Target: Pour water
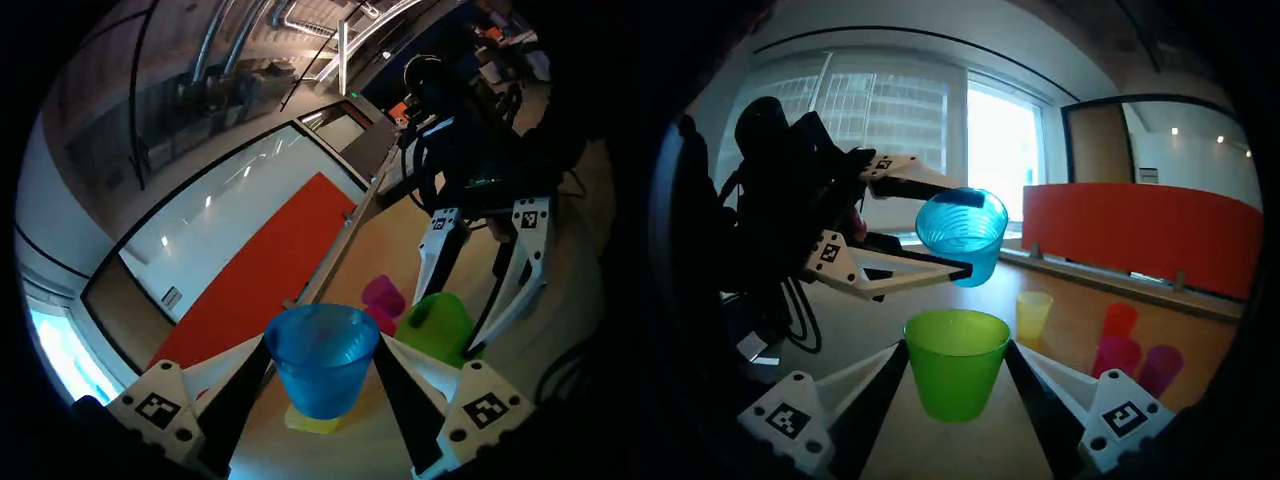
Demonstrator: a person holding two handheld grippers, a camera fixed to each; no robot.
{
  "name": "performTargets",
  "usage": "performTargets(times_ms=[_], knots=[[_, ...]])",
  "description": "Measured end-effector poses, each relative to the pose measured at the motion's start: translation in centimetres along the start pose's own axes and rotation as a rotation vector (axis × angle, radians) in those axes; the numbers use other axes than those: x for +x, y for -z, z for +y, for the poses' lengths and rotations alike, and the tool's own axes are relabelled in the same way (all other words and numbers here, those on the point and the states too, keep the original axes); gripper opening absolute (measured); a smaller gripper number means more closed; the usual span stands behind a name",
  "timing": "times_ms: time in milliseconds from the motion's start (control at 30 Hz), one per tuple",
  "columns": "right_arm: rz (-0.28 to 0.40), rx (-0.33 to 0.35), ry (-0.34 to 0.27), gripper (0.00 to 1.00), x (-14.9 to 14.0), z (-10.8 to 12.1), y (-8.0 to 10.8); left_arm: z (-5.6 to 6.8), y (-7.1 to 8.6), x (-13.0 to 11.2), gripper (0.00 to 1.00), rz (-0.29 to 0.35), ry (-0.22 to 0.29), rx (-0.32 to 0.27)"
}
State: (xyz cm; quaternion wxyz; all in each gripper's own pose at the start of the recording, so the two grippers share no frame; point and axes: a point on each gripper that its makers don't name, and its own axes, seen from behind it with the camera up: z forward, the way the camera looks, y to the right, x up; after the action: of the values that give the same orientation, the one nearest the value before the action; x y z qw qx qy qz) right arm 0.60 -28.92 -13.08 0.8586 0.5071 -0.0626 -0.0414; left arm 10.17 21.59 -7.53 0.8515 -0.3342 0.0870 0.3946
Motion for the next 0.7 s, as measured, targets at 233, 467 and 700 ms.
performTargets(times_ms=[233, 467, 700], knots=[[0.002, -0.006, 0.006, 0.91, -0.09, 0.24, -0.05, -0.26, -0.28, 0.01, 0.86, -0.005, -0.038, -0.002], [0.003, -0.01, 0.011, 0.91, -0.13, 0.35, -0.15, -0.13, -0.43, -0.13, 0.87, -0.014, -0.08, -0.004], [0.008, -0.013, 0.014, 0.91, 0.29, 0.36, -0.15, 0.17, -0.54, 0.29, 0.87, -0.012, -0.125, -0.01]])
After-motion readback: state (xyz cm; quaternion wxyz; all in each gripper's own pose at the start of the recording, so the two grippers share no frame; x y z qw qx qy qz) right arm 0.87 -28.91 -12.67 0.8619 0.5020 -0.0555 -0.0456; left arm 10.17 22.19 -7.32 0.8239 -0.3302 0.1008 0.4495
